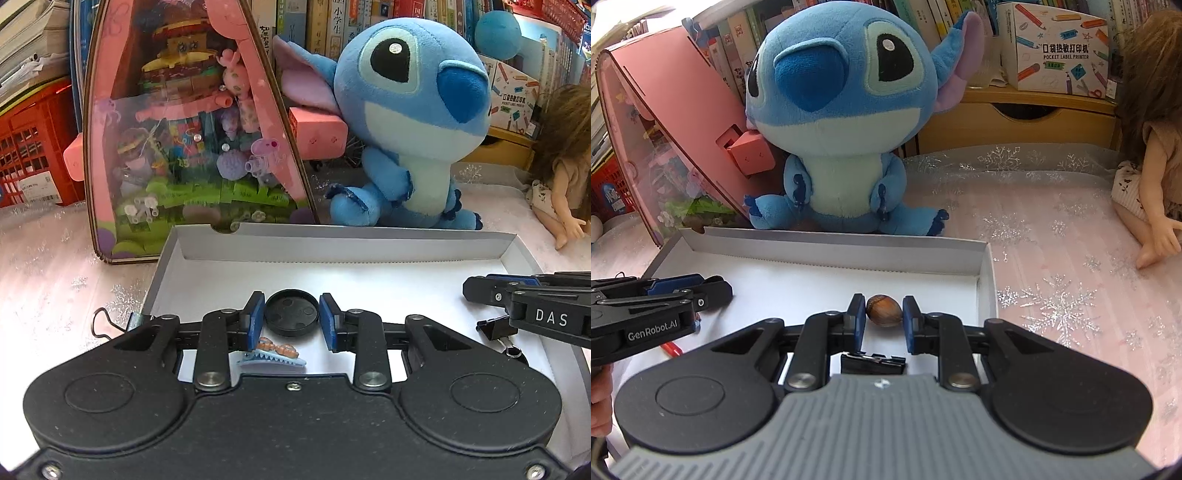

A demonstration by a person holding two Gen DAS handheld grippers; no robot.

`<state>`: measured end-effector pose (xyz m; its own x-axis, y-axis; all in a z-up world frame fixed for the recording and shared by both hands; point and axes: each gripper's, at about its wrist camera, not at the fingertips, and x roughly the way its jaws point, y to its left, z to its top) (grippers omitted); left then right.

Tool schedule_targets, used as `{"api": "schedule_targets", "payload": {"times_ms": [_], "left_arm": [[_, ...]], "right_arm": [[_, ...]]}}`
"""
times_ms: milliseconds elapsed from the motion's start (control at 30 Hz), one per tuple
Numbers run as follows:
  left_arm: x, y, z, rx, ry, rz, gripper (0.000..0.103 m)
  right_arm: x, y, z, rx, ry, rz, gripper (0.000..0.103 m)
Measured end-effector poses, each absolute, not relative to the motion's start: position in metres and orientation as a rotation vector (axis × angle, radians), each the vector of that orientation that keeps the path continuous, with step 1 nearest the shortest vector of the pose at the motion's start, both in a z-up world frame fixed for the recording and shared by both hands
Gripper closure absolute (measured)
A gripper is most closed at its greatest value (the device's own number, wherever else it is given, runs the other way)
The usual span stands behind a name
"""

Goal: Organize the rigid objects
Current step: 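Carry the lid and acorn over the white tray with both tools, then open the left tool to drop the lid while the right tool releases the acorn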

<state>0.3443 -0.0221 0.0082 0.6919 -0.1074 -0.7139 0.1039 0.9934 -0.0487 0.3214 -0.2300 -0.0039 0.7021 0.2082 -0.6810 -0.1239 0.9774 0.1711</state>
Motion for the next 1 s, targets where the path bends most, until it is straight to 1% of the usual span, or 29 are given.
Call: {"api": "schedule_targets", "payload": {"times_ms": [67,100,133,167,200,233,267,300,367,500,633,800,1000], "left_arm": [[0.343,-0.022,0.009,-0.007,0.799,-0.121,0.07],[0.342,-0.022,0.01,-0.014,0.798,-0.127,0.065],[0.34,-0.022,0.011,-0.024,0.793,-0.14,0.063],[0.338,-0.022,0.012,-0.031,0.786,-0.152,0.057],[0.336,-0.023,0.014,-0.029,0.78,-0.159,0.05],[0.333,-0.024,0.016,-0.019,0.772,-0.159,0.047],[0.33,-0.026,0.017,-0.005,0.76,-0.158,0.04],[0.327,-0.026,0.019,0.01,0.745,-0.157,0.036],[0.319,-0.027,0.021,0.049,0.709,-0.147,0.032],[0.307,-0.029,0.021,0.109,0.687,-0.118,0.031],[0.299,-0.024,0.018,0.11,0.696,-0.106,0.03],[0.29,-0.021,0.014,0.097,0.709,-0.106,0.03],[0.279,-0.023,0.013,0.095,0.665,-0.067,0.029]], "right_arm": [[0.321,-0.231,-0.003,0.129,0.77,0.192,0.072],[0.321,-0.231,-0.003,0.135,0.767,0.195,0.071],[0.32,-0.232,-0.002,0.135,0.763,0.196,0.066],[0.319,-0.232,-0.001,0.133,0.759,0.194,0.056],[0.318,-0.231,0.0,0.131,0.755,0.197,0.054],[0.315,-0.231,0.001,0.131,0.747,0.198,0.054],[0.313,-0.232,0.002,0.132,0.739,0.2,0.053],[0.31,-0.232,0.004,0.135,0.73,0.203,0.05],[0.304,-0.232,0.006,0.138,0.712,0.204,0.046],[0.291,-0.231,0.013,0.12,0.68,0.21,0.043],[0.275,-0.229,0.018,0.115,0.653,0.227,0.04],[0.259,-0.226,0.019,0.098,0.639,0.236,0.04],[0.246,-0.225,0.019,0.087,0.635,0.251,0.04]]}}
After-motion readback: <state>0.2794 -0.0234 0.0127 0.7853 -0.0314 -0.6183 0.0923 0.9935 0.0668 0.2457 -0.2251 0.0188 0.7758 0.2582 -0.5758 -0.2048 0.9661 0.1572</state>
